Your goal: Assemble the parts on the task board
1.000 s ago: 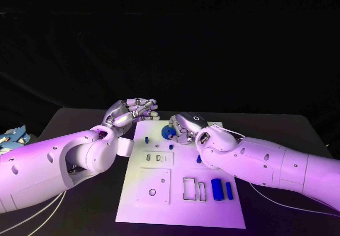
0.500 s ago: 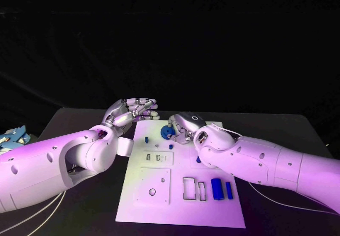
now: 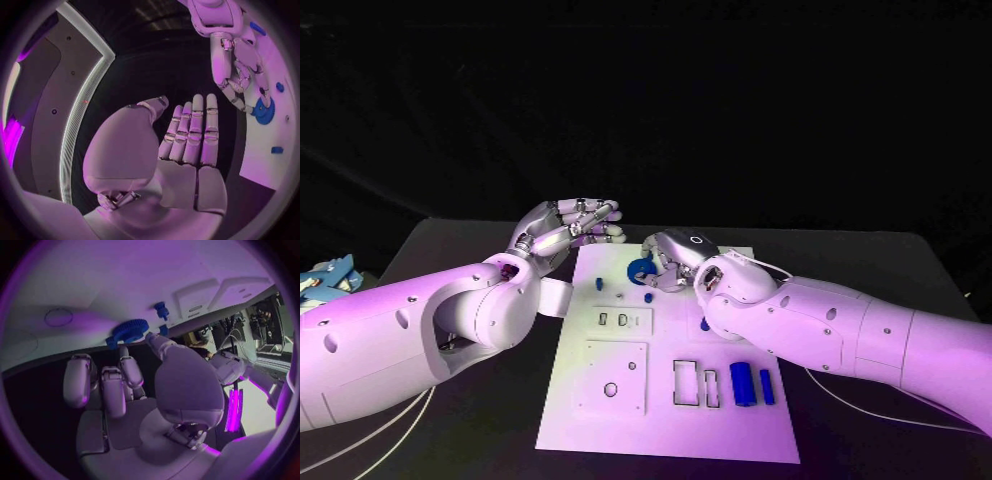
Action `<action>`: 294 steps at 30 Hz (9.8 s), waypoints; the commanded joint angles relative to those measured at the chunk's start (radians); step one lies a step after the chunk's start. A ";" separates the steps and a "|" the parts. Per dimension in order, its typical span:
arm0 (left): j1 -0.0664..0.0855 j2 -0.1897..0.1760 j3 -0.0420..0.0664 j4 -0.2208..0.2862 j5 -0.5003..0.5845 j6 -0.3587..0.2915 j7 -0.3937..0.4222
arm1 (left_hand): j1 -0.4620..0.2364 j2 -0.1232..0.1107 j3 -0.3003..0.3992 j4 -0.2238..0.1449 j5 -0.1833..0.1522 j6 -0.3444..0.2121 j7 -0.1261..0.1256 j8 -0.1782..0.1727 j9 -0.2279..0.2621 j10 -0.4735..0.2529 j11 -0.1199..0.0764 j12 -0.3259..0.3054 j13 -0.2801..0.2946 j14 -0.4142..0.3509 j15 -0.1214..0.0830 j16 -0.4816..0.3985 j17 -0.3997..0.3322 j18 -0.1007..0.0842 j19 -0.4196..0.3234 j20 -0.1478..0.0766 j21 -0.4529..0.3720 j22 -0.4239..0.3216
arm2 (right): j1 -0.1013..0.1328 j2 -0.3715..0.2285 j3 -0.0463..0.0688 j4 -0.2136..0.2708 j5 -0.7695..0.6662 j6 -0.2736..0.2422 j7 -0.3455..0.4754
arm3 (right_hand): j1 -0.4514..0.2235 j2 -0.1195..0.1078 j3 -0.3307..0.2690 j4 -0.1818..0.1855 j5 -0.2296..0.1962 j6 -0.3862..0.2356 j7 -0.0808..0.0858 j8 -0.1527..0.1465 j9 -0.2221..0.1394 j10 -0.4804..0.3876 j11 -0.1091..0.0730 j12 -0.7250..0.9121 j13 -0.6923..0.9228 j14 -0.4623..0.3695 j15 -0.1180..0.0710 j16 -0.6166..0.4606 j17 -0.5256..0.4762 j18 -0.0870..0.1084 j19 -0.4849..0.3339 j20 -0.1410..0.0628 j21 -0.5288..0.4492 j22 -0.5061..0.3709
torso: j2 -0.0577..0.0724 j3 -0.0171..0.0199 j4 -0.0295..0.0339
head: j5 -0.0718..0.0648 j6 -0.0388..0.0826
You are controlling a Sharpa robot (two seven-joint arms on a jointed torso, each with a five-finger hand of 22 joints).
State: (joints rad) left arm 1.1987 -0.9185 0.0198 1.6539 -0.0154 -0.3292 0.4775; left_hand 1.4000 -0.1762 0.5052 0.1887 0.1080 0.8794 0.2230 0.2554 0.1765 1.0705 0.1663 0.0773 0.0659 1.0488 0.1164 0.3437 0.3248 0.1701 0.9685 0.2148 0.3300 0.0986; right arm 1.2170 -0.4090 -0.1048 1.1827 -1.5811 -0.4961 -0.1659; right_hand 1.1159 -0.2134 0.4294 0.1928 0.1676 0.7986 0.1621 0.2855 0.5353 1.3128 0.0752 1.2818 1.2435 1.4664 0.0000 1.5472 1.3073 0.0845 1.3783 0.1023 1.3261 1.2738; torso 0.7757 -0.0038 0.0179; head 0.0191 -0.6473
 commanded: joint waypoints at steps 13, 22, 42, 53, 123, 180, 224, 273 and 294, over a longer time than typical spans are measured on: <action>0.001 0.000 0.001 0.001 0.002 0.016 0.007 | -0.001 0.009 0.008 -0.002 -0.006 -0.009 0.013 -0.006 0.002 0.002 0.005 -0.007 0.001 -0.007 -0.003 0.003 0.002 0.012 -0.003 0.002 0.002 -0.001 | -0.001 -0.014 -0.001 -0.004 0.053 0.067 0.037 | -0.024 0.025 -0.025 0.041 0.026 0.000 0.002 -0.025 -0.004 0.005 0.006 0.006 0.012 0.088 0.008 0.001 0.192 -0.008 0.002 0.011 -0.005 0.007 | -0.001 0.0005 -0.0010 | 0.001 0.001; 0.001 -0.003 0.001 -0.006 0.002 0.016 0.007 | -0.001 0.009 0.009 -0.003 -0.006 -0.009 0.013 -0.007 0.002 0.001 0.006 -0.008 0.001 -0.007 -0.003 0.003 0.002 0.012 -0.003 0.002 0.002 -0.001 | 0.004 -0.120 0.002 0.103 0.212 -0.093 0.165 | 0.021 0.044 -0.007 0.026 0.083 0.001 0.005 -0.052 -0.012 0.016 0.008 0.020 0.027 0.088 0.009 0.001 0.191 -0.007 0.000 0.011 -0.011 0.005 | -0.007 0.0028 -0.0096 | -0.002 0.010; 0.000 -0.001 0.000 -0.054 0.005 0.085 0.028 | -0.032 -0.012 -0.006 0.001 -0.008 -0.015 0.013 -0.012 0.002 -0.002 0.007 -0.012 0.001 -0.011 0.000 0.002 0.011 0.012 -0.008 0.006 0.000 -0.004 | 0.069 -0.502 0.010 0.242 0.526 0.130 0.370 | 0.173 0.023 0.052 -0.111 0.057 -0.009 0.016 -0.124 -0.035 -0.035 0.016 -0.025 -0.015 0.093 0.017 0.008 0.215 -0.001 -0.018 0.019 -0.040 -0.011 | -0.040 0.0229 -0.0495 | -0.026 -0.013; -0.001 0.003 0.000 -0.061 0.004 0.091 0.028 | -0.023 -0.016 -0.005 -0.012 -0.009 -0.016 0.012 -0.013 0.003 -0.003 0.006 -0.012 0.002 -0.012 -0.001 0.002 0.014 0.013 -0.008 0.006 0.000 -0.005 | 0.040 -0.491 0.007 0.155 0.436 0.160 0.333 | 0.183 0.000 0.047 -0.138 0.032 -0.023 0.012 -0.145 -0.045 -0.049 0.014 -0.039 -0.029 0.091 0.016 0.007 0.211 0.005 -0.032 0.018 -0.060 -0.028 | -0.040 0.0231 -0.0477 | -0.022 -0.017; -0.002 0.012 0.000 -0.076 0.001 0.090 0.012 | -0.013 -0.009 0.002 -0.025 -0.010 -0.015 0.013 -0.014 0.004 -0.004 0.007 -0.012 0.002 -0.013 -0.001 0.001 0.019 0.013 -0.007 0.005 0.001 -0.005 | 0.005 -0.367 0.004 0.161 0.406 0.077 0.158 | 0.176 0.116 0.146 -0.195 -0.042 0.152 -0.034 0.001 0.004 0.025 -0.029 0.026 0.034 0.099 -0.022 0.016 0.241 -0.004 0.000 -0.018 -0.038 0.019 | -0.044 0.0174 -0.0452 | -0.005 -0.032; -0.001 0.058 -0.001 -0.110 0.000 0.076 0.006 | -0.014 -0.008 0.003 -0.027 -0.012 -0.013 0.013 -0.013 0.005 -0.002 0.006 -0.011 0.002 -0.014 -0.001 0.001 0.021 0.013 -0.007 0.005 0.001 -0.006 | -0.058 -0.049 -0.038 0.257 0.183 0.107 -0.103 | 0.123 0.101 0.129 -0.174 -0.042 0.139 -0.040 0.025 0.012 0.022 -0.033 0.014 0.023 0.095 -0.025 0.010 0.226 -0.001 -0.003 -0.020 -0.051 0.012 | -0.052 0.0045 -0.0432 | 0.069 -0.067; -0.001 0.051 -0.001 -0.108 0.000 0.083 0.000 | -0.014 -0.005 0.006 -0.031 -0.012 -0.013 0.014 -0.014 0.006 -0.002 0.007 -0.011 0.002 -0.015 -0.001 -0.001 0.024 0.013 -0.008 0.004 0.002 -0.006 | -0.070 -0.035 -0.042 0.229 0.183 0.121 -0.090 | 0.109 0.070 0.123 -0.173 -0.048 0.092 -0.021 0.010 -0.003 -0.002 -0.018 -0.008 0.004 0.094 -0.014 0.008 0.221 0.001 -0.011 -0.013 -0.069 0.001 | -0.052 0.0046 -0.0430 | 0.068 -0.081; -0.001 0.037 -0.002 -0.152 -0.290 0.148 -0.276 | -0.101 -0.003 -0.143 0.058 -0.012 0.026 -0.061 0.096 0.095 0.129 -0.096 0.390 0.317 0.276 -0.128 0.824 0.657 -0.003 0.183 -0.113 0.422 0.229 | 0.005 -0.310 -0.033 0.427 0.527 0.004 0.265 | 0.141 0.051 0.036 -0.123 0.002 -0.030 0.028 -0.065 -0.090 -0.136 0.027 -0.101 -0.121 0.070 0.026 -0.029 0.137 0.025 -0.071 0.027 -0.193 -0.080 | -0.077 0.0039 -0.0595 | 0.079 -0.087; 0.021 0.131 -0.004 -0.222 -1.016 0.490 -0.935 | -0.305 0.110 -0.369 0.105 -0.058 -0.056 -0.138 0.454 0.408 0.082 -0.153 0.902 0.722 0.437 -0.164 1.086 0.982 0.001 0.129 -0.158 0.737 0.485 | 0.081 -0.482 -0.028 0.380 0.789 0.043 0.280 | 0.133 0.051 0.036 -0.114 0.021 -0.013 0.023 -0.048 -0.089 -0.139 0.023 -0.105 -0.129 0.068 0.022 -0.034 0.129 0.026 -0.072 0.023 -0.201 -0.084 | -0.111 0.0094 -0.0658 | 0.104 -0.110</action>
State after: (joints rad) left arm 1.2177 -0.7951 0.0158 1.4340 -0.9005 0.0746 -0.3335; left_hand 1.0907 -0.0656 0.1407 0.2937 0.0537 0.8275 0.0856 0.7111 0.5842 1.1482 0.0110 0.9783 0.7860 1.4633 -0.0411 1.4285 1.3056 0.1700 1.0963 0.0559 1.0669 0.5831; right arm 1.2969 -0.8898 -0.1330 1.5659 -0.8300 -0.4736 0.1040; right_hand 1.2479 -0.1634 0.4668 0.0733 0.1857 0.7782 0.1829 0.2319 0.4458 1.1807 0.0967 1.1826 1.1150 1.4647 0.0267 1.5202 1.3080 0.1002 1.3120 0.1290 1.1307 1.1908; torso 0.6663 0.0054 -0.0475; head 0.1205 -0.7559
